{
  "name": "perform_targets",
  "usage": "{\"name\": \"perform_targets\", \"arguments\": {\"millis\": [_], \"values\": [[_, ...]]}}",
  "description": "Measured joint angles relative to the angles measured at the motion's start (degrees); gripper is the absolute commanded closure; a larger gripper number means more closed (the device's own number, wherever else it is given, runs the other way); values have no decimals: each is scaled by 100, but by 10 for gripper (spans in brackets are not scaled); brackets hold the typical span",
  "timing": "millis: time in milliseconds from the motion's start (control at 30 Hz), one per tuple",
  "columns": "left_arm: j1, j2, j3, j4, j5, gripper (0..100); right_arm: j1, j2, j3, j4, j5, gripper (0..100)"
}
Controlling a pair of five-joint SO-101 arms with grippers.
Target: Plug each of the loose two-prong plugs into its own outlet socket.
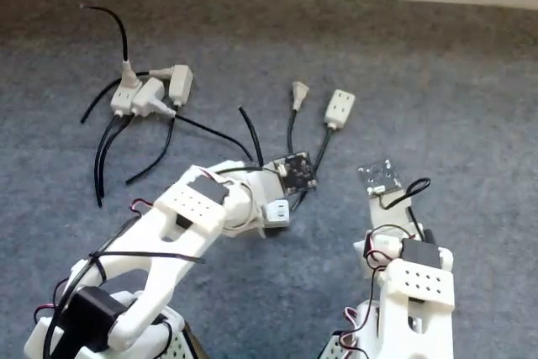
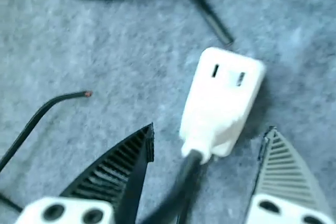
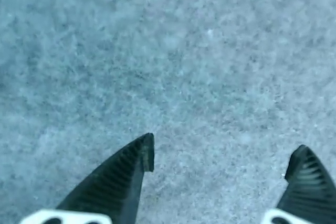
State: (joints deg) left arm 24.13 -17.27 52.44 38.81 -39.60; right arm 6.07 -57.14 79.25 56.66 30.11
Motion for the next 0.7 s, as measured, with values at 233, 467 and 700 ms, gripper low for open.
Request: {"name": "perform_targets", "arguments": {"millis": [233,467,700], "values": [[273,448,0,-202,9,861,-9,0,79,-53,0,626],[308,1345,-264,-360,-519,995,-9,0,79,-53,-18,626],[-448,1503,-1380,809,-941,996,-9,-35,343,-281,-35,626]]}}
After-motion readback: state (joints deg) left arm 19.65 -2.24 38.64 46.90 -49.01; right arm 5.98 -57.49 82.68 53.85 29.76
